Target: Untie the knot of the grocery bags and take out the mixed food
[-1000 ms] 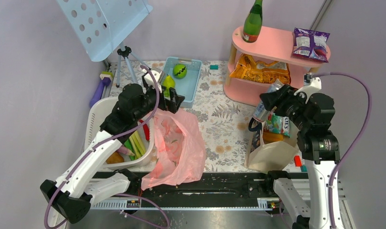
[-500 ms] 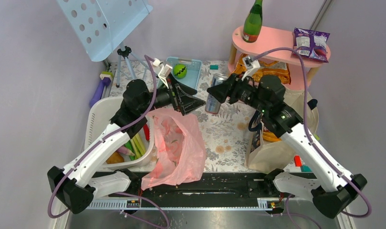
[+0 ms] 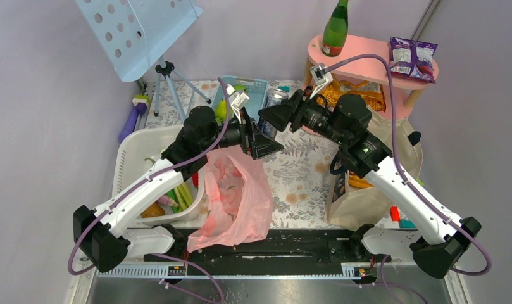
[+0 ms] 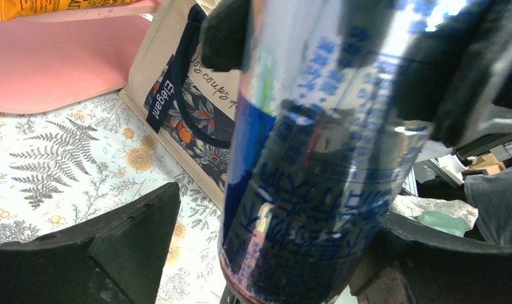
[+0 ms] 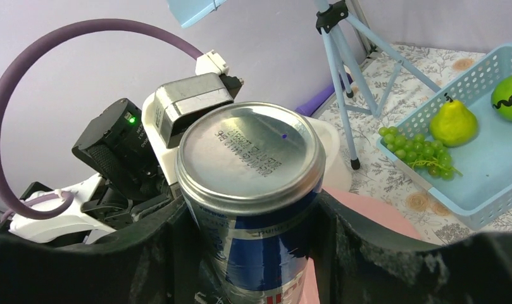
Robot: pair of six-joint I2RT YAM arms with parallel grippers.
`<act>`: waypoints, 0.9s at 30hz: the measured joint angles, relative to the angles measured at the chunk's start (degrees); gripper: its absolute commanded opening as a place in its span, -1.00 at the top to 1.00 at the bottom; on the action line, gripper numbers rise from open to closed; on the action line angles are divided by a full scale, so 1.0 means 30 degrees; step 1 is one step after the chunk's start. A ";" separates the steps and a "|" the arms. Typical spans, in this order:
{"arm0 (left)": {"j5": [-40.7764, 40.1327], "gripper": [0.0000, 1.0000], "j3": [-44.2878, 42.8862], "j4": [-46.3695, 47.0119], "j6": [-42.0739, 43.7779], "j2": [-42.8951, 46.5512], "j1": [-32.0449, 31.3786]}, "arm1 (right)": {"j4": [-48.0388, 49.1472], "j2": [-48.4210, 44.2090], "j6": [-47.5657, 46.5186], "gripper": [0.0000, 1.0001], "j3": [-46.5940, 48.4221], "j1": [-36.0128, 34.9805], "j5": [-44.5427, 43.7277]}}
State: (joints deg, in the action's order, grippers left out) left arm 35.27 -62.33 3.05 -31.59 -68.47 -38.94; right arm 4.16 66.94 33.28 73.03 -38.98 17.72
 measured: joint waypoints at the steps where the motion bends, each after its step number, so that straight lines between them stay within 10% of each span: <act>1: -0.0044 -0.40 -0.0007 0.0015 0.0022 0.0000 -0.0058 | 0.0015 0.0029 0.0007 1.00 0.0000 -0.0029 -0.0015; 6: -0.0379 -0.97 -0.0095 0.0219 0.0146 0.0000 -0.0262 | -0.0204 0.0211 -0.0015 1.00 0.0000 -0.0080 -0.0248; 17: -0.2419 -0.98 -0.1093 -0.3585 0.3169 0.0430 -0.0095 | -0.6302 0.0066 -0.7264 1.00 0.2820 -0.0007 -0.8284; 27: -0.4801 -0.98 -0.1049 -0.5836 0.5428 0.2426 0.3002 | -0.5195 0.0401 -1.2422 1.00 0.4772 0.4488 -1.1628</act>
State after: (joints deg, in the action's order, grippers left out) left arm 20.86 -65.47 -14.46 -15.31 -61.19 -29.93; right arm -11.42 68.14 -3.99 87.35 -25.52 -17.17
